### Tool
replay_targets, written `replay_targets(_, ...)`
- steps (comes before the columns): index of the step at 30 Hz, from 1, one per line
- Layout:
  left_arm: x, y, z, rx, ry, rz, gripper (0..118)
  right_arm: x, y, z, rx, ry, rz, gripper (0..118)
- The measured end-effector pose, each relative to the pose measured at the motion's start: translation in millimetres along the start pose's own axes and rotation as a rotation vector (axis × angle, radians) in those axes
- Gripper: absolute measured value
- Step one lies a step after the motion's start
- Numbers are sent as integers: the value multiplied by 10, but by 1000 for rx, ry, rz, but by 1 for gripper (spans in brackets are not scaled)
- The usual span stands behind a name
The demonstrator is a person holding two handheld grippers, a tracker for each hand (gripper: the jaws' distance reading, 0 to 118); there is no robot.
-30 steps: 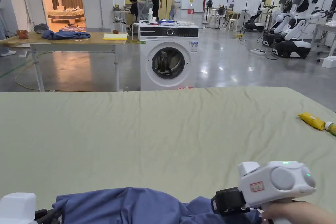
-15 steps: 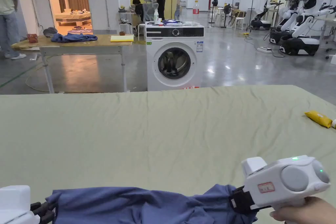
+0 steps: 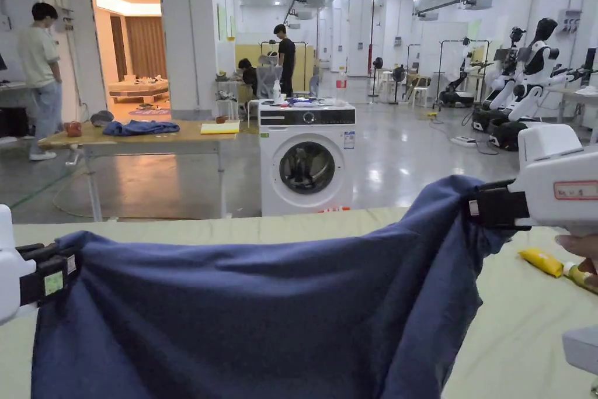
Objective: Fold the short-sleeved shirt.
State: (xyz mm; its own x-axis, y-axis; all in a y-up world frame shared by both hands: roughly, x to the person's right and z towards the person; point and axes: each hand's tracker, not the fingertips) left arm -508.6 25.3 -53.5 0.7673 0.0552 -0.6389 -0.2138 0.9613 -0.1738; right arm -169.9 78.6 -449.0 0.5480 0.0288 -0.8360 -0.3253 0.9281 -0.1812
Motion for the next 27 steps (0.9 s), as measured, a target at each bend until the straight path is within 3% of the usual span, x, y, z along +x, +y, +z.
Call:
replay_targets(4, 65, 455, -30, 65, 12, 13, 0, 35, 530, 79, 60, -27, 25, 7)
replay_targets(7, 70, 761, -142, 113, 18, 38, 0, 76, 903, -4, 97, -98, 58, 7)
replay_targets(15, 123, 1555, -706, 219, 112, -6, 0, 156, 1812, -463, 223, -220, 53, 7)
replay_targets(18, 109, 1799, -999, 244, 125, 38, 0, 165, 2113, -666, 260, -242, 53, 7)
replay_targets(27, 73, 2095, -1724, 319, 207, 9, 0, 59, 2527, -1128, 362, -329, 129, 7)
